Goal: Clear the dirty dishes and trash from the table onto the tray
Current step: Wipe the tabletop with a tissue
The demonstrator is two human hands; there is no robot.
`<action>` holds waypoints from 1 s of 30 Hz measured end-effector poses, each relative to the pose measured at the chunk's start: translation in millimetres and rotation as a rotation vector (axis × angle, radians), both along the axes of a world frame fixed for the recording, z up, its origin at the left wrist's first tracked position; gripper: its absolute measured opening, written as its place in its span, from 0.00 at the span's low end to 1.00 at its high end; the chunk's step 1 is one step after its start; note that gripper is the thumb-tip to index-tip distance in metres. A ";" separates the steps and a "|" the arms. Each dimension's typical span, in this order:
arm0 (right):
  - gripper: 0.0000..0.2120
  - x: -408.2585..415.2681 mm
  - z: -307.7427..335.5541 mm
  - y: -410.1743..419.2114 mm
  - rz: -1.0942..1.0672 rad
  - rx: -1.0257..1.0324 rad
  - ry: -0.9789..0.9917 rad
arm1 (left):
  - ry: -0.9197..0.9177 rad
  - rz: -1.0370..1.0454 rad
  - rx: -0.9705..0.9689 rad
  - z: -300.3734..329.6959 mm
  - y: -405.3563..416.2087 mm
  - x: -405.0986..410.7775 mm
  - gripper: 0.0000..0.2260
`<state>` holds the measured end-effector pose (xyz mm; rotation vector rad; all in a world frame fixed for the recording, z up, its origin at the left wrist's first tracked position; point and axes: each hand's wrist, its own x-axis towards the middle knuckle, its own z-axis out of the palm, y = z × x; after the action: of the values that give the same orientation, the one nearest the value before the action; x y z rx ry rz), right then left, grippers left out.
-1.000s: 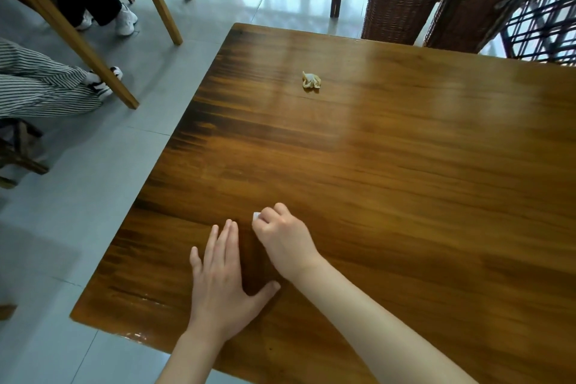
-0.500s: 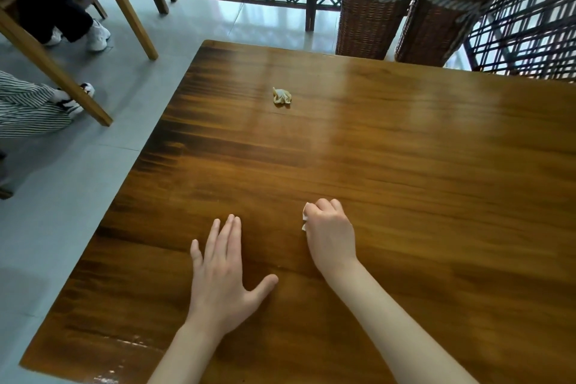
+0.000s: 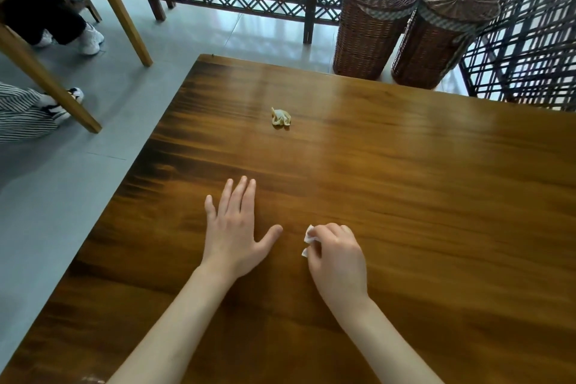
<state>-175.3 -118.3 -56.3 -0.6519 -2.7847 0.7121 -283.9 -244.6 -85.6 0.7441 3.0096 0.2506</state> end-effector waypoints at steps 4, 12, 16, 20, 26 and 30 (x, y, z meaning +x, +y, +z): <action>0.10 -29.5 7.5 16.0 -0.016 0.046 0.062 | 0.028 -0.006 -0.014 -5.5 8.5 -32.6 0.39; 0.13 -113.6 8.7 63.8 -0.087 -0.053 0.107 | -0.042 0.035 -0.017 -17.7 16.1 -83.4 0.37; 0.13 -160.1 4.2 73.6 -0.084 -0.061 0.127 | -0.036 0.037 0.033 -21.2 15.7 -82.3 0.37; 0.13 -204.4 -4.8 67.0 -0.031 -0.039 0.114 | -0.066 0.034 0.050 -19.4 15.4 -81.3 0.37; 0.13 -247.8 -8.3 49.5 0.081 0.097 0.064 | -0.125 0.048 0.045 -13.3 17.3 -84.7 0.38; 0.13 -256.5 -10.5 42.5 0.152 0.163 -0.123 | -0.152 0.023 0.030 -6.6 17.3 -85.7 0.36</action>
<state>-431.7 -75.8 -66.8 -0.4715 -2.9904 0.4788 -369.6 -227.3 -92.1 0.6610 2.8785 0.3368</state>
